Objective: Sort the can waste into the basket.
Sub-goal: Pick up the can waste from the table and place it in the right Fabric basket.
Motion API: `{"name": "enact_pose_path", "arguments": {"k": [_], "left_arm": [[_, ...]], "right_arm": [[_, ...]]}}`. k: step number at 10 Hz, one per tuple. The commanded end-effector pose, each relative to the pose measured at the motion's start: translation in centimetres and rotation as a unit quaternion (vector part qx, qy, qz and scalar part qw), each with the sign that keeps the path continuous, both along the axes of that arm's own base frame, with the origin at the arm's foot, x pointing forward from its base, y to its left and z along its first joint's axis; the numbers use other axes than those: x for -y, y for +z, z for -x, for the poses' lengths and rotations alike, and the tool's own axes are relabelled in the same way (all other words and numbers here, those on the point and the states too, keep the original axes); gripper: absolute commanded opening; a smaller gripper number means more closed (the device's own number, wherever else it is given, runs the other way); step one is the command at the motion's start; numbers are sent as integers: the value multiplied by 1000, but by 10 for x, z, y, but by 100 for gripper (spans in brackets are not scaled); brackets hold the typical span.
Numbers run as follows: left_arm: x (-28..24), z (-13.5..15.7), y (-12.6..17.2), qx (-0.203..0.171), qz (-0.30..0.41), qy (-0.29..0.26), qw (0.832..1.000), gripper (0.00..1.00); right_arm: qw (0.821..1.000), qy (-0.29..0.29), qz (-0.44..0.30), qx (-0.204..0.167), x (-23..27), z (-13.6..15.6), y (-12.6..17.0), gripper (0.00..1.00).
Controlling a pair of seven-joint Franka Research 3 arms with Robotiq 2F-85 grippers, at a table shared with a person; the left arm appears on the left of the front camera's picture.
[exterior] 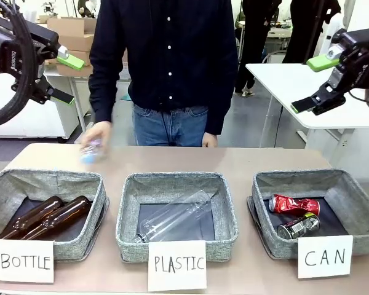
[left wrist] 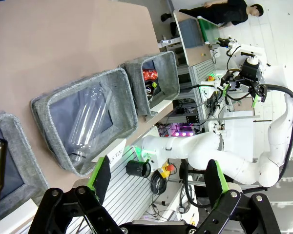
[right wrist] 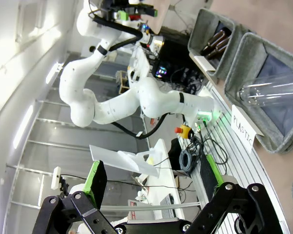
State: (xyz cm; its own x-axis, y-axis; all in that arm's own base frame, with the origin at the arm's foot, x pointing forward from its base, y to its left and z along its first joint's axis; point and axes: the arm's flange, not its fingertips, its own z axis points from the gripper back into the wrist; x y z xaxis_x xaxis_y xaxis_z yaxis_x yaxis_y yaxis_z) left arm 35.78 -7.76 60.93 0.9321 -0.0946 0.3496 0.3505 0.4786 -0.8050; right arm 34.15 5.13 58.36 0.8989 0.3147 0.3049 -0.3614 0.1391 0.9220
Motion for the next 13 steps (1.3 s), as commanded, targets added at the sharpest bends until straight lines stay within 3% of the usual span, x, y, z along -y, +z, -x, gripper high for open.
{"name": "enact_pose_path", "arguments": {"k": [1,13], "left_arm": [[-1,3,2,-3,-3,0,1000,100],[-1,3,2,-3,-3,0,1000,100]], "right_arm": [[1000,6,2,6,1,0,0,100],[1000,6,2,6,1,0,0,100]]}}
